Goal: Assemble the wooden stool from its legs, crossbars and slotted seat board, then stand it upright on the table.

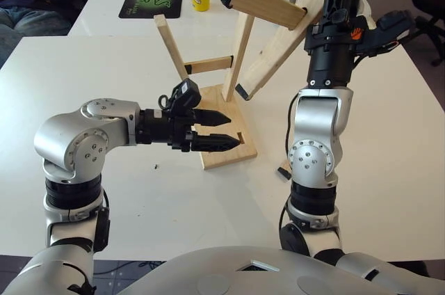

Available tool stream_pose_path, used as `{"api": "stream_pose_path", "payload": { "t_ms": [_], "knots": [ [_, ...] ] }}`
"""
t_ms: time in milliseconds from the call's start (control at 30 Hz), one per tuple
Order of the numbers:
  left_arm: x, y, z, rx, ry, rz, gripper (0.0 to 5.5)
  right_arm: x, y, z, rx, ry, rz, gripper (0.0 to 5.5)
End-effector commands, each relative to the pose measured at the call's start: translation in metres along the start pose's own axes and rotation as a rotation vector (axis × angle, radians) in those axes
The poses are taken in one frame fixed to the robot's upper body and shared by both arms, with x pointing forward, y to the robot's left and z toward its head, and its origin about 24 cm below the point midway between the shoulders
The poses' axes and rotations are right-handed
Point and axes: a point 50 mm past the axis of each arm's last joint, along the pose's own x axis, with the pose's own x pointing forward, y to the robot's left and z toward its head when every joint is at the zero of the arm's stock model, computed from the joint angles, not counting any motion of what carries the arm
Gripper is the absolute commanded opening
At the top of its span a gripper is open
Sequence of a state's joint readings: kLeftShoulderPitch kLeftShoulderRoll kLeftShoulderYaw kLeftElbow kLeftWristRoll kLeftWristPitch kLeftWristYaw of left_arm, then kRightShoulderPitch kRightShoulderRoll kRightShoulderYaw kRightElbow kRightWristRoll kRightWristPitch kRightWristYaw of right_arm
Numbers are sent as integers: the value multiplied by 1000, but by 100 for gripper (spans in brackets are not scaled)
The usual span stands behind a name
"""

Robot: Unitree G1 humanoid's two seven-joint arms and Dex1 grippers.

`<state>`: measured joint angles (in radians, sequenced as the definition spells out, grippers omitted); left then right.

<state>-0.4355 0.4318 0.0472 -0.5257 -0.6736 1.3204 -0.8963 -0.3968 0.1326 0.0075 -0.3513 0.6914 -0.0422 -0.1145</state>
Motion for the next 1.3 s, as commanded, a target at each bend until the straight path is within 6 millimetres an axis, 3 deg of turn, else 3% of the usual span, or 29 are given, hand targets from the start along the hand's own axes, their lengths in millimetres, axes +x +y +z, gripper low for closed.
{"api": "stream_pose_path", "payload": {
  "t_ms": [33,300,733,900,1067,1300],
  "knots": [
    [11,3,3,5,-75,80,345,1,11,-14,72,75,44,106],
    [18,-3,2,-16,-113,67,345,-3,8,-27,78,138,62,106],
    [-4,46,7,-15,-222,423,345,-14,-2,-27,71,248,100,106],
    [-7,53,9,13,-263,493,345,-16,-2,-27,75,301,116,106],
    [-7,51,4,12,-256,496,345,-14,-1,-19,50,295,127,106],
    [-13,48,-10,-6,-216,510,345,-1,12,10,-129,182,235,106]
  ]
}}
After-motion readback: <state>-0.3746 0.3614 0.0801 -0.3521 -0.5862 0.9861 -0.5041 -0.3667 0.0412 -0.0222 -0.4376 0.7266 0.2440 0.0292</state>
